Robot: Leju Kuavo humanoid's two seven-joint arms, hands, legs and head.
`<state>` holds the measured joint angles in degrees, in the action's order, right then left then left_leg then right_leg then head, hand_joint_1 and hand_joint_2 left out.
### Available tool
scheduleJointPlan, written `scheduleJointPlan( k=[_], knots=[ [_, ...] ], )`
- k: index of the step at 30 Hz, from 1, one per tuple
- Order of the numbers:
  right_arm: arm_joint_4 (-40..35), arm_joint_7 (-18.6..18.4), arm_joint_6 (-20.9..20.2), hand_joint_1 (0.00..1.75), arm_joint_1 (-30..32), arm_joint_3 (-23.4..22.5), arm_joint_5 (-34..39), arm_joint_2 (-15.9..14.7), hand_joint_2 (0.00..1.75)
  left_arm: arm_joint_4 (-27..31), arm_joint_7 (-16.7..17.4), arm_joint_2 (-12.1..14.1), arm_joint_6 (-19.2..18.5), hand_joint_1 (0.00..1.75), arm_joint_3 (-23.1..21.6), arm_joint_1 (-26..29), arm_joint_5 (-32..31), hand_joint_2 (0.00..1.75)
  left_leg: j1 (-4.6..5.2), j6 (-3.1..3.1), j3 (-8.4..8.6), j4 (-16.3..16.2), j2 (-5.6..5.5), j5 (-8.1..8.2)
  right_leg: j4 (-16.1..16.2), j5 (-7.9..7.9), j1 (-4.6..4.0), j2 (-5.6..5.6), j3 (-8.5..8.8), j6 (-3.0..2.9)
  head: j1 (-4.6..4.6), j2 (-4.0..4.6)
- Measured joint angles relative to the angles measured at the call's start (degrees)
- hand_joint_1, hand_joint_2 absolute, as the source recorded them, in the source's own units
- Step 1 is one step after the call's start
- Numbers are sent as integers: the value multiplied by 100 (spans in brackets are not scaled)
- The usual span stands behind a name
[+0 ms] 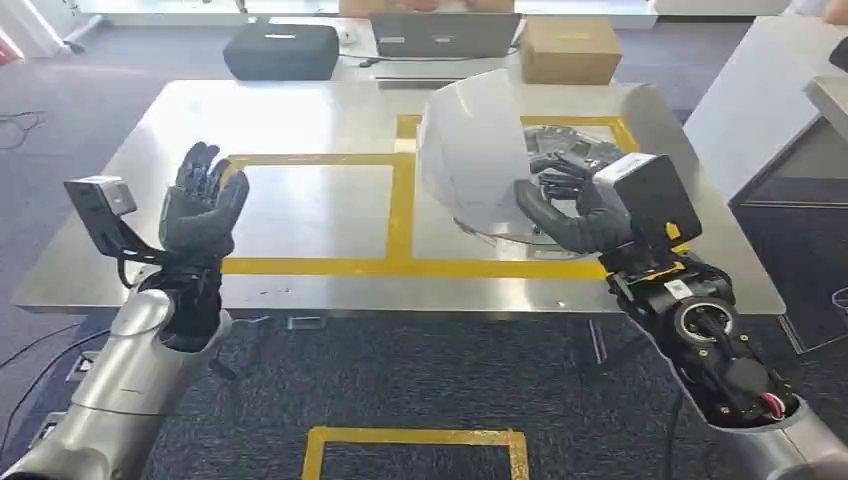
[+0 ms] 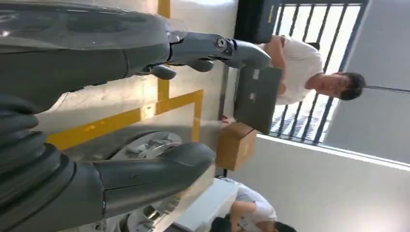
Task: Take the parts from the cabinet and place them on the table.
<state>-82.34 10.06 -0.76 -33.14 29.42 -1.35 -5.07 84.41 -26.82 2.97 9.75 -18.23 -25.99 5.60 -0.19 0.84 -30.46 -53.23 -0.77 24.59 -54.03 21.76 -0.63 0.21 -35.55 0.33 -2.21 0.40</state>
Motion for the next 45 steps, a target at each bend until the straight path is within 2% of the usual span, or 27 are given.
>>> scheduleJointPlan(
  k=[1,3,5,6,8,9,10,11,13,14,15,17,19,20,21,23,24,25,26,27,28,29,30,32,33,39,45],
  knots=[
    [11,4,-2,175,-19,2,0,4,175,-2,0,4,2,0,0,5,4,175,1,-53,-34,-5,4,36,59,-71,-2,-1,107,-44,-42,0],
    [26,17,-11,175,-34,4,2,35,175,0,0,2,7,0,-4,12,4,175,28,-96,30,-6,16,26,96,-77,14,-9,145,-101,7,2],
    [50,35,-7,175,-76,2,2,39,175,-2,-2,4,17,0,-4,-6,9,175,9,-153,-90,-296,36,103,173,-75,62,-4,271,-123,11,2],
    [66,41,-9,175,-105,4,0,57,175,-2,-2,4,20,0,-4,-23,9,175,4,-172,-327,-700,36,224,172,-58,67,-5,282,-149,68,2],
    [94,54,-11,175,-105,9,0,92,175,-4,-2,4,46,0,-4,-3,13,175,-24,-220,-953,-1630,37,604,171,-10,64,-1,299,-172,151,2],
    [114,59,-11,175,-103,9,0,94,175,-7,-2,7,48,0,-4,13,20,175,-27,-243,-1202,-1902,37,676,164,20,64,1,314,-170,168,2],
    [136,59,-11,175,-103,11,0,94,175,-9,-2,7,48,0,-4,19,20,175,-33,-261,-1282,-1865,38,567,153,53,64,4,337,-168,195,2],
    [151,59,-11,175,-104,11,0,98,175,-7,-2,9,48,0,-4,18,22,175,-37,-259,-1224,-1579,41,324,138,92,64,6,371,-163,219,2],
    [171,63,-11,175,-111,13,0,125,175,-7,-2,9,48,0,-4,12,22,175,-37,-233,-797,-446,47,-412,83,200,65,10,465,-136,265,2],
    [179,67,-11,175,-119,15,0,133,175,-9,-2,11,48,0,-4,8,22,175,-32,-194,-647,-37,55,-576,69,255,65,7,484,-110,289,2],
    [188,72,-11,175,-135,15,0,138,175,-11,-2,9,48,0,-4,-1,24,175,7,-175,-641,7,58,-346,51,268,45,21,475,-89,293,0],
    [216,72,-13,175,-149,28,0,142,175,-11,-4,9,50,0,-4,3,24,175,19,-94,-631,-36,40,-457,53,321,50,15,458,-21,277,0],
    [234,76,-13,175,-174,44,0,142,175,-11,-9,11,50,0,-4,-8,24,175,-35,-49,-561,0,48,-441,23,394,21,8,504,49,267,2],
    [241,76,-13,175,-180,46,0,142,175,-11,-11,11,50,0,-4,-13,24,175,-42,-13,-507,8,43,-409,-134,468,43,4,416,83,254,2],
    [247,78,-13,175,-194,48,0,142,175,-11,-13,7,50,0,-4,-16,24,175,-43,37,-466,8,47,-374,-470,629,62,3,272,108,190,2],
    [267,78,-11,175,-188,50,0,142,175,-13,-13,4,50,0,-4,-18,22,175,-42,54,-424,5,47,-327,-1438,964,93,2,-258,156,125,2],
    [289,78,-13,175,-181,59,0,142,175,-20,-13,4,50,0,-4,-16,24,175,-42,50,-407,3,46,-302,-1790,1041,110,1,-492,175,99,0],
    [306,76,-13,175,-176,63,0,142,175,-31,-13,4,50,0,-4,-13,24,175,-43,43,-380,-4,40,-272,-1905,982,128,-1,-624,188,74,2],
    [319,78,-13,175,-173,70,0,142,175,-39,-13,4,50,0,-4,-7,24,175,-49,29,-336,-14,35,-237,-1698,755,143,-1,-590,195,57,2],
    [326,81,-18,175,-177,79,-2,142,175,-39,-13,4,48,0,-4,-8,26,175,-57,14,-289,-28,24,-196,-1289,456,155,-2,-444,193,37,2],
    [330,83,-20,175,-183,85,-7,142,175,-39,-13,2,44,0,-4,-10,26,175,-61,-10,-231,-45,17,-150,-720,99,162,-2,-219,181,11,2],
    [343,85,-20,175,-190,90,-9,142,175,-39,-13,2,39,0,-4,-12,28,175,-63,-35,-197,-51,16,-103,-228,-136,164,-2,-51,165,-18,2],
    [359,92,-20,175,-204,96,-13,144,175,-46,-26,0,33,0,-4,-34,30,175,-30,-69,-206,-61,11,-87,-189,-59,109,15,95,155,-22,2],
    [380,89,-22,175,-232,116,-18,170,175,-55,-59,0,28,0,-4,-65,39,175,-5,-97,-286,-134,5,-67,-11,24,156,17,128,115,-23,0],
    [400,87,-20,175,-234,118,-18,175,175,-59,-70,0,28,0,-7,-67,37,175,-4,-50,-306,-127,8,-103,-41,22,142,29,106,120,15,2],
    [551,120,-70,175,-317,140,-66,236,175,-68,-74,-6,118,0,-13,-183,-105,175,-21,-58,-241,-30,44,-97,-33,44,121,71,105,84,168,2],
    [778,280,-151,175,-458,160,-210,324,175,-66,-68,-4,225,0,-13,-205,-184,175,-29,-131,-232,3,43,-127,-35,39,114,63,105,43,214,2]
  ],
)
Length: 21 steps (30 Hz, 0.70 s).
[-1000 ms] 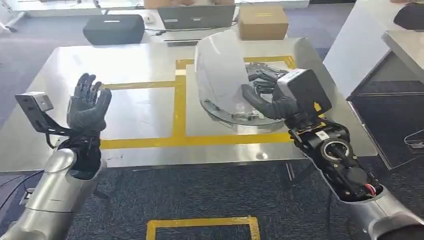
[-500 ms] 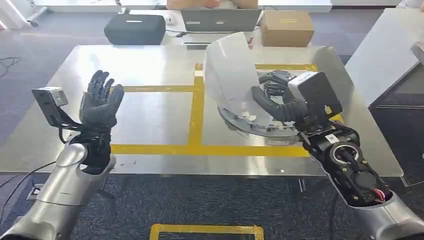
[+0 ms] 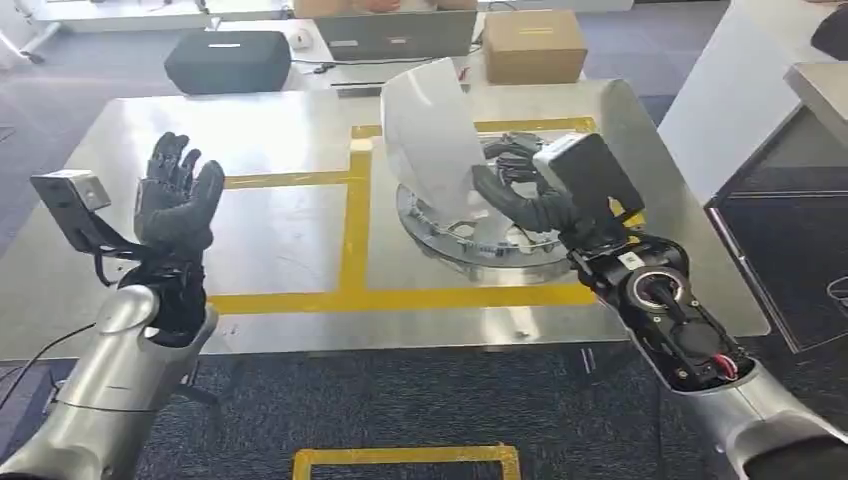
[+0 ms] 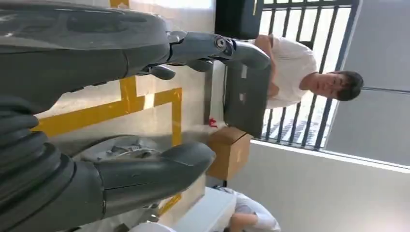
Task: Take the parts from the cabinet and place them on the table.
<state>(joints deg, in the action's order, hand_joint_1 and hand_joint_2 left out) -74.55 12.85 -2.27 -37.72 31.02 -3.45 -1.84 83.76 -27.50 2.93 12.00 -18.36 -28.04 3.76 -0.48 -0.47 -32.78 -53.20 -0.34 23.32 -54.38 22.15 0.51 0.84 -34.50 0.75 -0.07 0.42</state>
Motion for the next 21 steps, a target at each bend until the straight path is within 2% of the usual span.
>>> scheduleJointPlan(
  k=[1,8,14,18,19,20,21],
  knots=[
    [35,15,-15,175,-10,4,-39,22,175,0,0,0,24,0,0,0,-9,175,-1,-23,0,0,-1,-2,0,-2,0,-1,0,-3,4,0],
    [236,114,-61,175,-75,42,-210,138,175,35,17,15,144,0,0,-4,-37,175,12,-16,-9,-25,-5,3,6,-11,13,-10,11,-2,4,0],
    [378,199,-61,175,-113,87,-223,227,175,77,20,39,146,0,0,-3,-35,175,14,38,-46,-98,-7,39,6,-8,13,-17,13,23,20,0],
    [455,254,-63,175,-140,103,-223,280,175,81,20,57,148,0,0,-4,-15,175,26,92,-47,-90,-17,45,45,-20,22,-33,48,91,28,0],
    [463,260,-68,175,-150,107,-223,295,175,87,20,55,159,0,0,-1,-13,175,-71,130,44,9,-16,4,47,25,19,-40,-12,115,26,0],
    [481,273,-68,175,-171,114,-223,295,175,94,15,50,166,0,0,-10,-15,175,-54,138,86,49,-31,-1,-115,137,-1,-48,-35,129,-5,0],
    [494,284,-68,175,-199,125,-223,295,175,94,15,55,166,0,0,-27,-13,175,-58,155,99,47,-26,-2,-529,340,20,-49,-203,139,-48,-2]
  ],
)
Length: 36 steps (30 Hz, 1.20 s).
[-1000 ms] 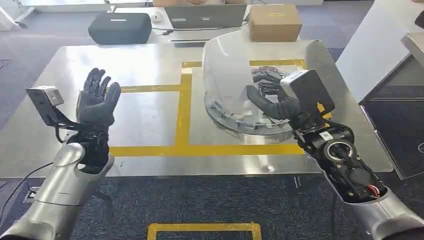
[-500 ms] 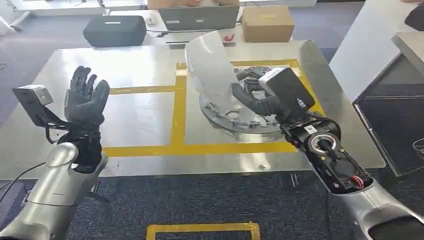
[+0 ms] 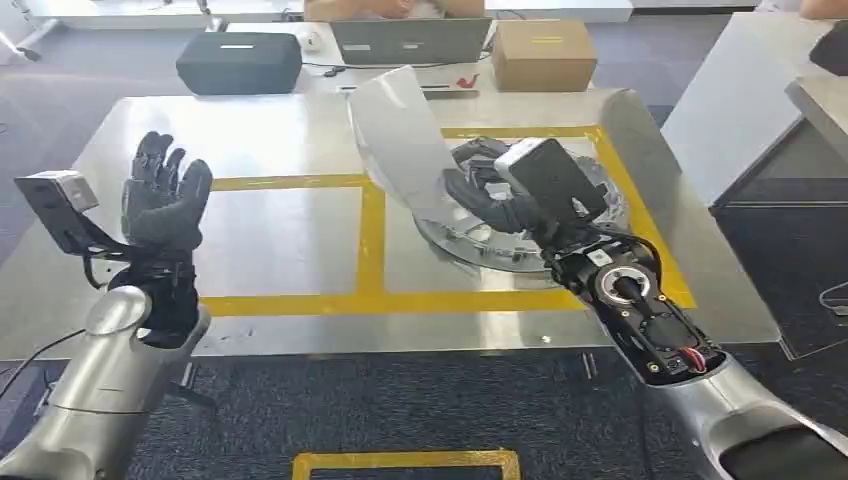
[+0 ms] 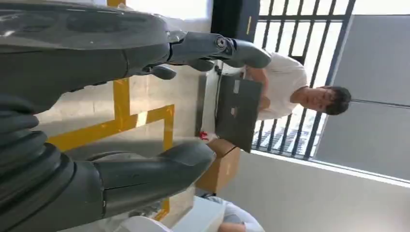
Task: Take the parts from the cabinet and place them on the table.
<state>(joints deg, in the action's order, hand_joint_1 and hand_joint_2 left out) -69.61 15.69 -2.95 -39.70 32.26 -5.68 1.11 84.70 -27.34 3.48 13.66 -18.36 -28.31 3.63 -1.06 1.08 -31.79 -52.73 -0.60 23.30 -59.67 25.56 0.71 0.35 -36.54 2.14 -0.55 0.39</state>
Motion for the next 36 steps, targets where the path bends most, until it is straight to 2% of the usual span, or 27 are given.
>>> scheduleJointPlan(
  k=[2,3,4,5,7,8,9,10,11,13,14,15,17,18,19,20,21,22,23,24,28,29,31,33,34,35,36],
  knots=[
    [44,9,-2,175,2,18,2,0,175,0,0,0,2,0,0,13,7,175,-2,6,4,-5,-32,9,-978,353,16,-1,-473,33,-55,2],
    [72,9,-2,175,4,33,2,0,175,0,0,0,2,0,0,29,15,175,-3,-1,4,-11,-68,16,-1315,425,32,-2,-663,53,-72,2],
    [92,7,-2,175,4,44,4,0,175,0,2,0,2,0,-2,43,15,175,-8,-17,14,-21,-106,32,-1322,331,52,-2,-704,68,-94,2],
    [111,9,-2,175,3,44,4,0,175,0,0,0,4,0,0,48,15,175,-20,-38,26,-37,-141,55,-1049,121,64,-2,-600,71,-114,2],
    [129,13,-2,175,-1,50,7,0,175,0,0,-2,2,0,0,43,17,175,-55,-112,65,-105,-224,137,39,-483,103,30,-108,92,-148,2],
    [142,17,-2,175,-1,50,9,0,175,0,-2,-4,2,0,0,43,15,175,-63,-149,60,-123,-243,177,302,-402,121,180,24,120,-159,2],
    [155,17,-2,175,-8,57,11,2,175,9,-7,0,2,0,0,25,20,175,-41,-178,-5,-178,-279,186,389,-376,93,217,145,102,-188,0],
    [166,24,-4,175,-3,61,11,15,175,20,-13,0,0,0,0,34,24,175,-47,-215,-58,-188,-305,163,397,-325,86,186,141,34,-160,2],
    [179,24,-4,175,5,63,11,17,175,20,-13,0,0,0,-2,53,33,175,-61,-237,-66,-178,-320,152,389,-323,61,167,124,11,-115,0],
    [192,26,-6,175,-8,68,11,39,175,35,-13,13,0,0,-2,80,37,175,-67,-293,-56,-166,-345,191,409,-301,90,114,144,-69,-129,2],
    [192,28,-5,175,-13,68,11,50,175,37,-15,13,0,0,-2,78,37,175,-62,-314,-94,-300,-161,258,425,-301,95,91,180,-113,-87,0],
    [194,35,-7,175,-19,68,11,59,175,37,-15,13,0,0,-2,53,37,175,-49,-334,-278,-644,-33,409,428,-287,91,57,187,-153,-8,2],
    [216,33,-7,175,-9,68,11,61,175,37,-15,13,0,0,-2,66,39,175,-48,-357,-874,-1668,6,793,428,-268,67,-14,189,-188,81,2],
    [229,33,-7,175,0,68,11,61,175,35,-15,15,0,0,-2,91,39,175,-48,-356,-1130,-2058,8,886,428,-259,54,-53,191,-202,110,0],
    [245,31,-9,175,3,70,11,61,175,35,-15,20,0,0,-2,109,39,175,-48,-342,-1255,-2163,9,824,428,-249,39,-84,202,-216,140,0],
    [258,28,-9,175,3,74,11,61,175,35,-15,20,0,0,-2,117,39,175,-43,-317,-1213,-1969,11,611,428,-237,23,-116,223,-225,170,2],
    [262,31,-9,175,1,76,11,63,175,37,-15,20,0,0,-2,114,39,175,-32,-281,-1037,-1554,20,331,428,-220,10,-148,252,-227,190,2],
    [262,31,-9,175,-2,76,11,72,175,37,-15,20,0,0,-2,107,39,175,-4,-229,-784,-1001,67,31,428,-198,0,-180,292,-221,210,0],
    [262,33,-9,175,-8,76,11,79,175,37,-15,20,0,0,-2,96,39,175,43,-161,-507,-431,213,-221,429,-174,-7,-209,324,-212,234,0],
    [267,35,-9,175,-20,79,11,81,175,37,-13,20,-2,0,-4,75,39,175,117,-141,-403,-243,318,-137,419,-149,-65,-229,324,-176,249,2],
    [293,35,-11,175,-38,96,9,87,175,44,-13,15,-28,0,-7,66,37,175,96,-78,-403,-184,165,-152,456,-103,-74,-391,378,-89,232,0],
    [299,35,-11,175,-35,98,4,90,175,50,-11,13,-31,0,-4,66,35,175,60,-61,-357,-142,143,-166,376,-28,-30,-309,312,-56,214,2],
    [315,44,-11,175,-60,101,0,90,175,50,-9,9,-37,0,-7,32,33,175,53,-14,-339,-138,77,-163,-333,373,-26,-121,19,-24,134,0],
    [345,44,-11,175,-48,111,-7,90,175,50,-9,0,-42,0,-7,35,33,175,56,-6,-339,-144,-8,-157,-1302,723,-20,-70,-452,7,61,2],
    [363,44,-13,175,-36,116,-13,90,175,50,-7,0,-42,0,-9,40,33,175,57,-2,-334,-147,-55,-152,-1510,719,-19,-67,-582,15,40,2],
    [387,46,-17,175,-35,116,-35,90,175,50,-7,0,-44,0,-9,39,33,175,56,-3,-324,-152,-104,-144,-1391,571,-14,-66,-559,11,7,2],
    [404,55,-20,175,-44,120,-50,90,175,50,-7,0,-44,0,-7,34,33,175,55,-18,-314,-165,-158,-132,-995,303,-10,-55,-404,-2,-22,2]
  ],
)
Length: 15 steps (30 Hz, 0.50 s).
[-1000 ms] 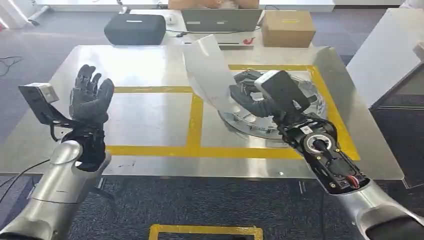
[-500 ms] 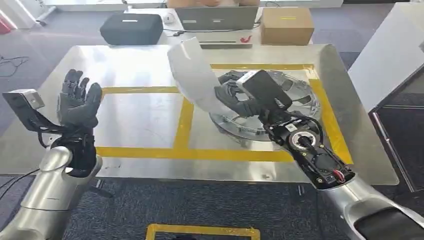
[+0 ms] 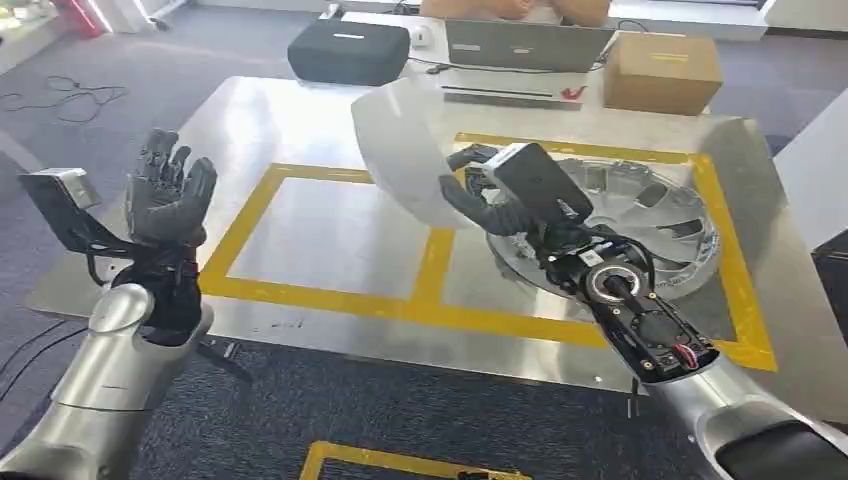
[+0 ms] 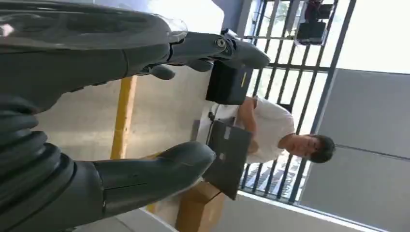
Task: Take the parts from the cabinet and place them on the table.
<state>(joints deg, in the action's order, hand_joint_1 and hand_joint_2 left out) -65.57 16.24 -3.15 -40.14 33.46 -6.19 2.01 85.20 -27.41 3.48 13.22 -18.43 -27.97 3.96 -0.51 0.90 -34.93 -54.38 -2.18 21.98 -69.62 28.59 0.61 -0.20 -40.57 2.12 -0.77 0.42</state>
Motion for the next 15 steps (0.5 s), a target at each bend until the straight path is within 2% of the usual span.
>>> scheduleJointPlan(
  k=[1,2,3,4,6,7,8,9,10,12,13,14,15],
  knots=[
    [9,13,-4,175,-18,9,-9,4,175,0,0,-2,0,0,0,-6,0,175,-3,-14,13,-18,-47,20,527,-301,2,15,239,-18,-31,-2],
    [17,20,-11,175,-45,20,-26,4,175,0,0,-7,0,0,0,-12,0,175,-4,-31,22,-46,-81,46,1074,-580,8,92,469,-36,-55,0],
    [44,26,-17,175,-67,24,-39,4,175,0,0,-7,0,0,0,-13,-2,175,2,-55,-8,-49,-109,55,1241,-496,30,287,570,-53,-63,0],
    [63,28,-24,175,-87,35,-46,18,175,-6,13,-7,0,0,0,-36,2,175,2,-80,-60,-90,-152,41,1376,-502,25,290,645,-49,-46,0],
    [105,26,-42,175,-89,57,-57,26,175,-4,9,-9,-2,0,-2,-13,-11,175,-34,-147,-107,-61,-207,-1,1358,-476,-15,237,630,-93,-72,0],
    [125,28,-42,175,-98,61,-61,35,175,-4,9,-9,-4,0,-2,-14,-18,175,-21,-178,-102,-59,-240,-3,1387,-489,5,210,647,-123,-65,0],
    [146,28,-48,175,-119,63,-61,59,175,-2,9,-4,-4,0,-2,-18,-20,175,-19,-198,-115,-88,-174,51,1440,-508,56,176,701,-161,-70,0],
    [166,33,-50,175,-137,68,-61,74,175,-2,9,-2,-9,0,-2,-42,-28,175,6,-234,-182,-272,-6,155,1457,-508,53,151,720,-193,-24,0],
    [196,37,-50,175,-169,70,-76,87,175,-2,9,-9,-35,0,-4,-63,-37,175,-6,-259,-379,-670,90,353,1457,-506,48,124,723,-219,57,-2],
    [266,63,-52,175,-179,74,-111,109,175,-9,9,-11,-50,0,-7,-52,-37,175,-24,-302,-905,-1666,160,728,1457,-497,44,68,723,-233,101,0],
    [310,74,-52,175,-179,74,-129,116,175,-18,9,-11,-50,0,-7,-45,-37,175,-30,-314,-1072,-1941,169,771,1457,-495,43,50,723,-235,127,0],
    [363,92,-55,175,-181,76,-151,129,175,-26,9,-11,-50,0,-7,-43,-37,175,-41,-317,-1097,-1927,171,680,1457,-494,43,34,727,-235,153,0],
    [407,125,-57,175,-189,79,-173,151,175,-31,9,-11,-52,0,-7,-47,-39,175,-44,-310,-982,-1653,173,489,1456,-492,43,23,729,-234,173,0]
  ],
)
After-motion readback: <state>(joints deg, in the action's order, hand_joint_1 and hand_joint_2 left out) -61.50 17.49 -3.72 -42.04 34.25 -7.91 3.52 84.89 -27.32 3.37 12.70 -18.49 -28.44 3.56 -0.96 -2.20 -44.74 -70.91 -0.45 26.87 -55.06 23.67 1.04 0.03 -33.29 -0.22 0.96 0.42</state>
